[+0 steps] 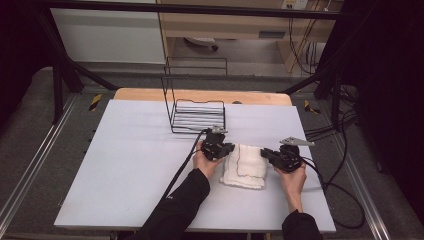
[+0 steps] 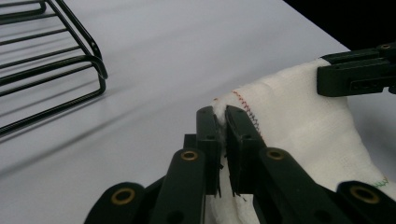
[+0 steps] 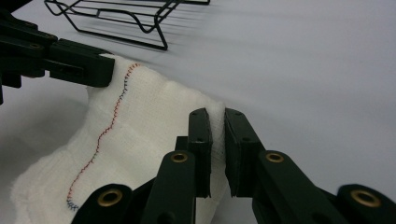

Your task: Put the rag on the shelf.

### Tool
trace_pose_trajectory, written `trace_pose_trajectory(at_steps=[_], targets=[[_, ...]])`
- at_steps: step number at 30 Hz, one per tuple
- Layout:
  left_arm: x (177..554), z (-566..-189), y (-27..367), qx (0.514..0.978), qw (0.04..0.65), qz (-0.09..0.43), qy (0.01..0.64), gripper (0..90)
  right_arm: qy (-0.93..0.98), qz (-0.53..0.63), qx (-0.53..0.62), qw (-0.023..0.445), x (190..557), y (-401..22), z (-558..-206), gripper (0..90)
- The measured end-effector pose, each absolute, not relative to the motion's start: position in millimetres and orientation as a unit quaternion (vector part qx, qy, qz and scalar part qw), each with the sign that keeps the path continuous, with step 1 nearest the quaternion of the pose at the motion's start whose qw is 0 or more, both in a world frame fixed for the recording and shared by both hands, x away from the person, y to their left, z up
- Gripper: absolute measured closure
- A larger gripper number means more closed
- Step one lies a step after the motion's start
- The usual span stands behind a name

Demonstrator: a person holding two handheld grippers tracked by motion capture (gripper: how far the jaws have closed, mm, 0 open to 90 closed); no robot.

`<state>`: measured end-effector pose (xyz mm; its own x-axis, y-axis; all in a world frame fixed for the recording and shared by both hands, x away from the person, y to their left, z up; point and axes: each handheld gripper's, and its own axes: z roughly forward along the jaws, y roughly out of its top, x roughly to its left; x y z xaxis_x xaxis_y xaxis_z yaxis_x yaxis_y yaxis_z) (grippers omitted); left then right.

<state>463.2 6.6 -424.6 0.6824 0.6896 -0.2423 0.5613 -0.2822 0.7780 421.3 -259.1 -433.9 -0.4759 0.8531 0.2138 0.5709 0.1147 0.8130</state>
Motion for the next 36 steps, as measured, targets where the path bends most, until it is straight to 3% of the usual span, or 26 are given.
trace_pose_trajectory(at_steps=[36], targets=[[418, -394, 46, 0.739, 0.56, 0.129, 0.351, 84.0, 0.698, 0.539, 0.411, 0.231, 384, -238, -396, 82.2]])
